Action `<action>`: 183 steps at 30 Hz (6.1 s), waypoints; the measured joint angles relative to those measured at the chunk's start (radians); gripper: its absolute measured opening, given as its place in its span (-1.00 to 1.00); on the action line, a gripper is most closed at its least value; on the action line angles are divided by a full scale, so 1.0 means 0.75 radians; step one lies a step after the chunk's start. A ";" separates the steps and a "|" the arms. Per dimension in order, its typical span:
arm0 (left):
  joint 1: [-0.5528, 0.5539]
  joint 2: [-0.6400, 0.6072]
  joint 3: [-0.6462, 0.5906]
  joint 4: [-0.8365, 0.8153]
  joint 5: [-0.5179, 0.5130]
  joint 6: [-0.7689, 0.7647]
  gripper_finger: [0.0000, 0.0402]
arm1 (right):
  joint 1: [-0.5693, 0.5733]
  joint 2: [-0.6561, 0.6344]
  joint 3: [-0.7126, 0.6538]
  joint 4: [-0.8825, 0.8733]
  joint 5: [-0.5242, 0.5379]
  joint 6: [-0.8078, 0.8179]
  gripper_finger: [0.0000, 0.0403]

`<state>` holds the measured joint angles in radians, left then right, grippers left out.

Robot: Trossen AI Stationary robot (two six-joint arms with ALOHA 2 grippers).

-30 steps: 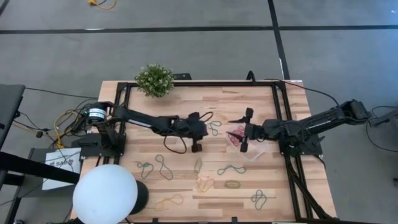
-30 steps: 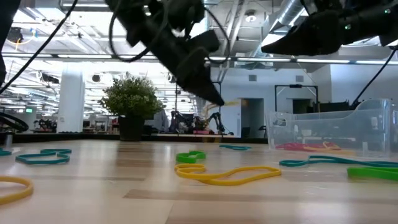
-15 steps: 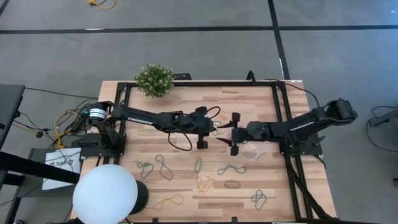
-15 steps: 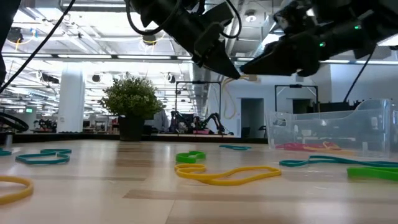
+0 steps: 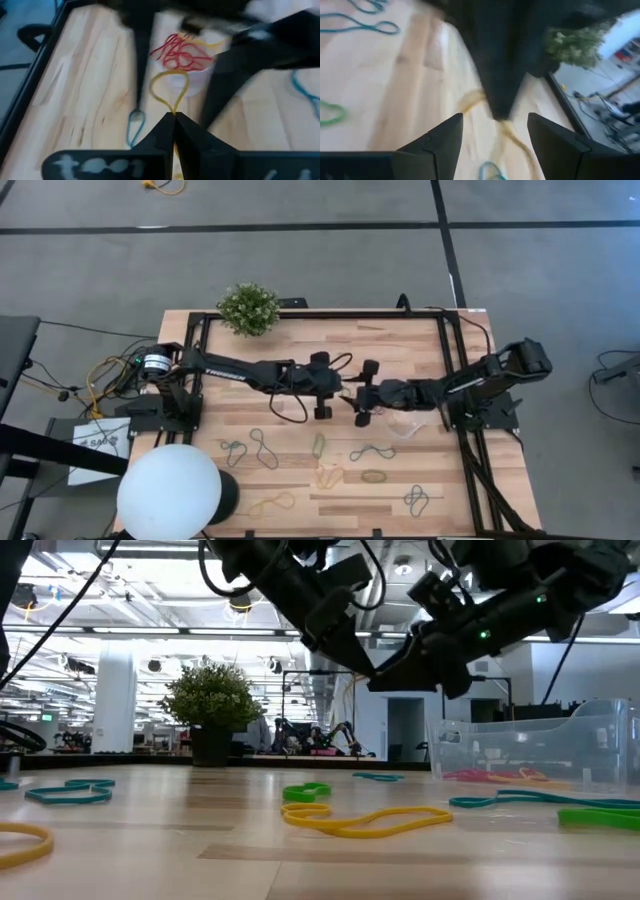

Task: Pick and place items into bin
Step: Put the yellow rubber band into the transparent bin

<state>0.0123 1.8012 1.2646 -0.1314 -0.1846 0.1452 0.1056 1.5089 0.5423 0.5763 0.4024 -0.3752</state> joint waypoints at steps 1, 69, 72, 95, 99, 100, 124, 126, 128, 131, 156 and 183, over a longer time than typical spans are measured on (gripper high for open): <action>-0.001 -0.001 0.001 -0.001 0.006 -0.001 -1.00 | -0.003 -0.001 0.000 0.006 0.013 0.000 0.09; 0.001 -0.002 -0.001 -0.081 -0.463 -0.060 -0.37 | 0.339 -0.817 -0.001 -1.260 0.496 0.426 -1.00; 0.001 -0.002 -0.001 -0.090 -0.463 -0.085 -0.37 | 0.383 -0.937 -0.001 -1.485 0.241 0.619 -1.00; 0.001 -0.002 -0.001 -0.182 -0.461 -0.109 -0.37 | 0.335 -0.575 -0.012 -1.515 0.029 0.743 -0.61; 0.001 -0.004 -0.001 -0.281 -0.473 -0.117 -0.37 | 0.335 -0.563 -0.011 -1.513 0.050 0.734 -0.60; 0.001 -0.010 -0.001 -0.321 -0.482 -0.133 -0.37 | 0.335 -0.567 -0.006 -1.521 0.075 0.733 -0.60; -0.231 -0.257 -0.127 -0.342 0.175 -0.420 -0.37 | 0.442 -0.780 -0.008 -1.125 0.054 0.502 -0.60; -0.269 -0.229 -0.127 -0.290 0.211 -0.451 -0.37 | 0.459 -0.773 -0.009 -1.082 0.053 0.467 -0.60; -0.304 -0.213 -0.128 -0.260 0.241 -0.463 -0.37 | 0.470 -0.761 -0.007 -1.046 0.052 0.441 -0.60; -0.349 -0.198 -0.126 -0.188 0.249 -0.477 -0.37 | 0.483 -0.761 -0.008 -1.019 0.053 0.418 -0.60; -0.465 0.241 -0.125 0.205 0.606 -0.528 -0.37 | 0.485 -0.570 -0.008 -0.648 0.052 0.174 -0.60; -0.578 0.330 -0.123 0.233 0.324 -0.372 -0.37 | 0.539 -0.410 -0.007 -0.448 0.053 0.220 -0.60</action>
<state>-0.4211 2.0487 1.1721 0.0433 0.0582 -0.1340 0.5101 1.2015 0.5369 0.2406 0.4423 -0.2100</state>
